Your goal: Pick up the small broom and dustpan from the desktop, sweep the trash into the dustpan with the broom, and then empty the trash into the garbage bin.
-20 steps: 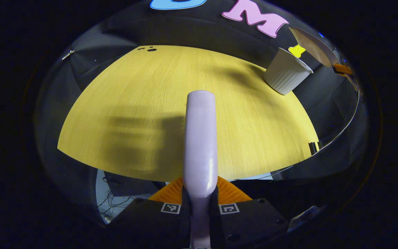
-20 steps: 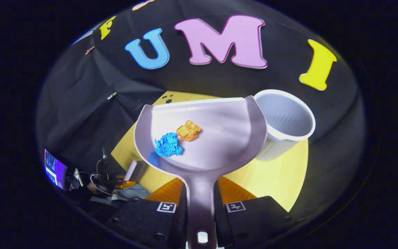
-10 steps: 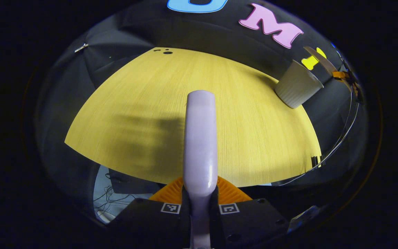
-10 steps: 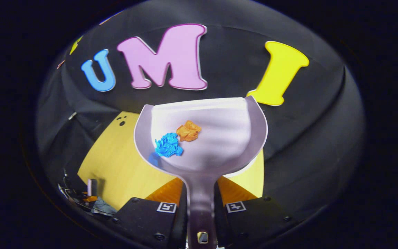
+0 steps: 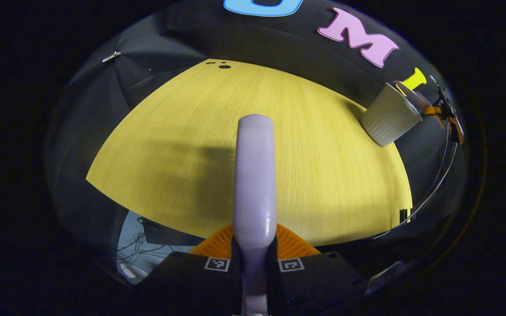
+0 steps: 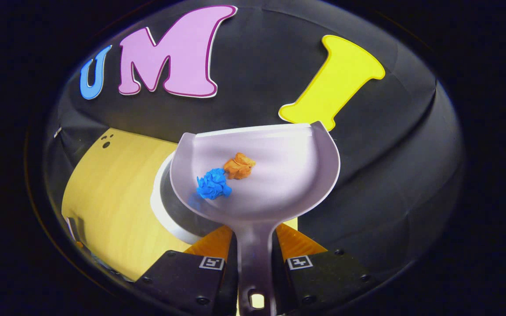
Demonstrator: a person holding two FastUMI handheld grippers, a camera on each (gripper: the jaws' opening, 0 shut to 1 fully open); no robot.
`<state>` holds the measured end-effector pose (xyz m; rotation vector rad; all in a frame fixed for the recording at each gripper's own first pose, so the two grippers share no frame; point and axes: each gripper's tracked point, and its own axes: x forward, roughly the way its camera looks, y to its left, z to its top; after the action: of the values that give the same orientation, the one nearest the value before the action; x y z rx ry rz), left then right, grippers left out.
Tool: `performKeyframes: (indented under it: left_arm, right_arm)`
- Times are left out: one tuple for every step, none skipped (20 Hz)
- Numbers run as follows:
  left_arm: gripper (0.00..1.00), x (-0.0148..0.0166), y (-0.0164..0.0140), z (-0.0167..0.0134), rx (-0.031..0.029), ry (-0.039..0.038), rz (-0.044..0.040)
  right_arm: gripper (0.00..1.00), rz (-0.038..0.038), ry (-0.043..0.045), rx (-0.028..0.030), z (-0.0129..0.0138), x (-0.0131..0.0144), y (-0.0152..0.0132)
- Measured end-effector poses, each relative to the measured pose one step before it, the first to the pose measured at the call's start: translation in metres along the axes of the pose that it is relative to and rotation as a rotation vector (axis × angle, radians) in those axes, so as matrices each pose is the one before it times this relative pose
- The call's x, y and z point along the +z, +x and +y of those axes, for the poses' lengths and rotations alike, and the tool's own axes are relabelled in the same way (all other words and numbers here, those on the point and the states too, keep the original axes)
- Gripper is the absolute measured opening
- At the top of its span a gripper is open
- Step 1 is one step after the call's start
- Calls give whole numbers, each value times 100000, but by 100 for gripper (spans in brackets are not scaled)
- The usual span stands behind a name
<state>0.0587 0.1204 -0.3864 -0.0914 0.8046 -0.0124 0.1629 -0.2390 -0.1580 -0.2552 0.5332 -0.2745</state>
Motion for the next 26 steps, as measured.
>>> performKeyframes:
  left_arm:
    - [28,10,5,-41,97,-328,460]
    - [27,109,16,-47,269,-127,243]
    - [26,134,53,-64,220,-52,194]
    - [26,171,-29,-45,20,58,-33]
    - [26,79,28,-45,236,285,81]
    - [26,138,37,40,609,282,178]
    - [26,49,42,23,518,-5,219]
    - [26,68,33,-59,248,-361,329]
    - [26,-66,-15,-187,-77,-449,620]
    - [27,-27,3,-276,-218,-11,454]
    - [27,-18,-39,-118,79,449,189]
    - [27,23,21,-75,335,572,513]
    - [27,62,36,-140,332,490,407]
    - [26,108,13,-200,10,319,215]
    - [27,88,74,-271,-75,219,184]
    - [27,147,-41,-247,-94,199,-52]
    - [27,129,71,-305,-108,166,-34]
    - [27,196,116,-178,-80,99,-126]
    - [27,57,144,-276,-176,63,66]
    - [27,75,93,-264,-223,89,342]
    - [25,-46,132,-282,-127,375,356]
    - [27,6,142,-236,-203,729,387]
    - [27,88,80,-235,-215,960,284]
    - [27,168,157,-84,60,884,313]
    - [25,154,117,-221,-61,611,233]
    - [27,13,157,-226,-214,299,45]
  right_arm:
    - [37,-2450,-3447,-3588,-429,258,111]
    - [37,-668,-3368,-2936,-496,-97,161]
    - [37,-419,-3717,-2317,-406,-16,75]
    - [37,-845,-3922,-2114,-446,-193,405]
    - [37,-2133,-3767,-2728,-226,-12,294]
    - [37,-1342,-3715,-3152,-79,-80,-61]
    - [37,-1205,-2949,-2967,-141,7,130]
    - [37,-809,-3049,-2544,-51,36,259]
    - [41,-122,-2447,-1997,29,-150,350]
    - [37,412,-2514,-1284,-37,-140,385]
    - [37,-563,-1409,-586,-80,235,26]
    - [37,-584,-1571,-1215,-404,77,-236]
    - [37,-733,-1622,-1328,-257,188,-91]
    - [37,-277,-2220,-1816,45,-355,95]
    - [37,-478,-3736,-1559,-121,33,-51]
    - [32,-1416,-4387,-1727,-316,276,286]
    - [37,-1615,-4684,-1240,-115,395,10]
    - [37,-1818,-4703,-1197,-214,86,-206]
    - [32,-1658,-4840,-986,-158,29,-26]
    - [41,-1896,-5368,-1226,-418,-59,-43]
    - [37,-1606,-5496,-1055,-330,-91,-272]
    - [37,-1945,-5886,-613,-160,-118,-474]
    - [32,-2205,-6045,-430,-44,161,-265]
    - [41,-2432,-7331,-1137,56,160,-16]
    - [41,-4122,-11731,-2856,-847,366,312]
    - [37,-3050,-10299,-2726,-742,93,-275]
